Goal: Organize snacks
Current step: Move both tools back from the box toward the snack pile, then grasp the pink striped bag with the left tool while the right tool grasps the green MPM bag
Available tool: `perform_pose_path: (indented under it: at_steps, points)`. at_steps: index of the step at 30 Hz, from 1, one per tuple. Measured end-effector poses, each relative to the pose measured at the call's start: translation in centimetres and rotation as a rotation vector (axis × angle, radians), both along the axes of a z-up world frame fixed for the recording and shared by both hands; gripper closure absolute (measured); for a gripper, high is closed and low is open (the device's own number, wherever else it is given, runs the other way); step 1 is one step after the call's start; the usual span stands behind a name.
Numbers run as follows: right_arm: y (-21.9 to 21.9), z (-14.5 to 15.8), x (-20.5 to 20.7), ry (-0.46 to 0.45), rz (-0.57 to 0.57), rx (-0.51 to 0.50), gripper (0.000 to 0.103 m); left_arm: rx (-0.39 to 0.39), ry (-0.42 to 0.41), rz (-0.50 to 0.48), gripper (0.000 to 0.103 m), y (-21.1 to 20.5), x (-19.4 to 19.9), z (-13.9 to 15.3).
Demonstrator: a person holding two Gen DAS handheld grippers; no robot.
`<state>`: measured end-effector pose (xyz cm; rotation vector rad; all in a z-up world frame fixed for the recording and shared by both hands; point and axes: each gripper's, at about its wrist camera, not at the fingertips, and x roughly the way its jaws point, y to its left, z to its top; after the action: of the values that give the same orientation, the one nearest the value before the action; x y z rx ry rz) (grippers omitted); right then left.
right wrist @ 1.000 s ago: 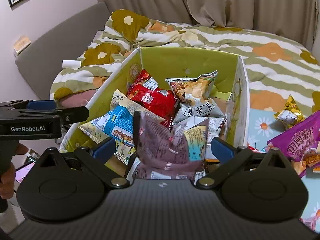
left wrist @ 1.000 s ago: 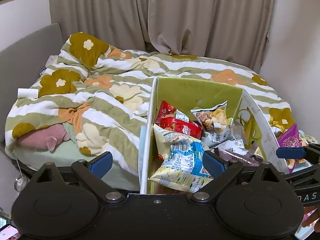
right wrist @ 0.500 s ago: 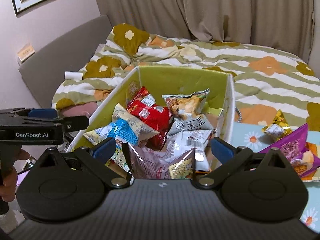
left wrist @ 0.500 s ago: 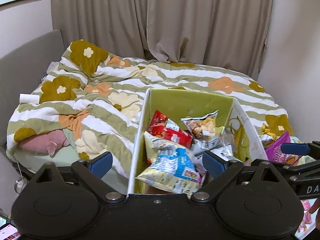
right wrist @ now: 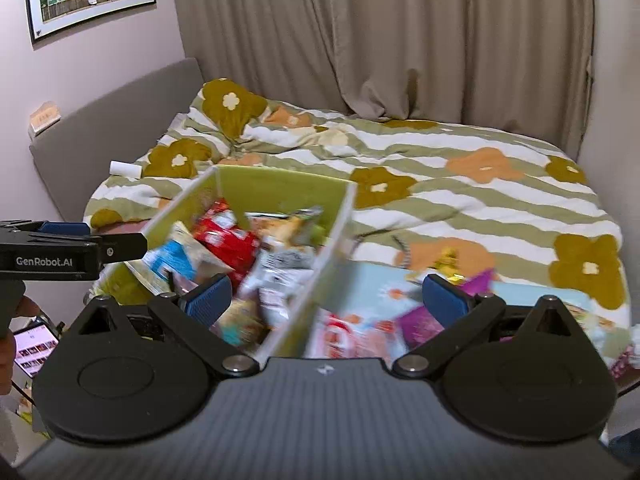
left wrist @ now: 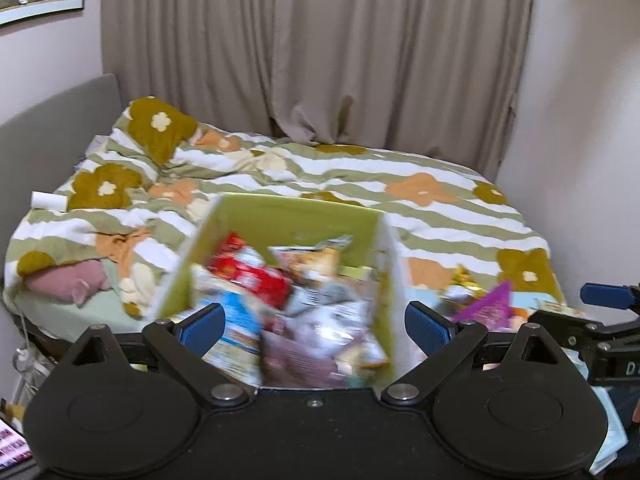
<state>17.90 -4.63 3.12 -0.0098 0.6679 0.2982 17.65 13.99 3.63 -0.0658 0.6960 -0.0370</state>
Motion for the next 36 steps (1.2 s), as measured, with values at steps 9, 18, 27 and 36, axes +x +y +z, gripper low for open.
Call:
perform_pose_path:
  at_steps: [9,18,27,36]
  points:
    - [-11.1,-0.8,-0.7,0.019,-0.056,0.026,0.0,-0.008,0.056,-0.049,0.005,-10.0,-0.8,-2.0]
    - [-19.0,-3.9,1.4,0.097,-0.122,0.04,0.0,-0.035,0.206,-0.076,0.005,-16.7,-0.9,-6.5]
    - [-24.0,-8.1,4.0,0.166,-0.236,0.058,0.0,-0.06,0.409,-0.175,0.005,-22.3,0.1,-12.9]
    - [-26.2,-12.2,6.1,0.214,-0.309,0.062,0.0,0.024,0.52,-0.227,0.005,-25.7,0.1,-18.0]
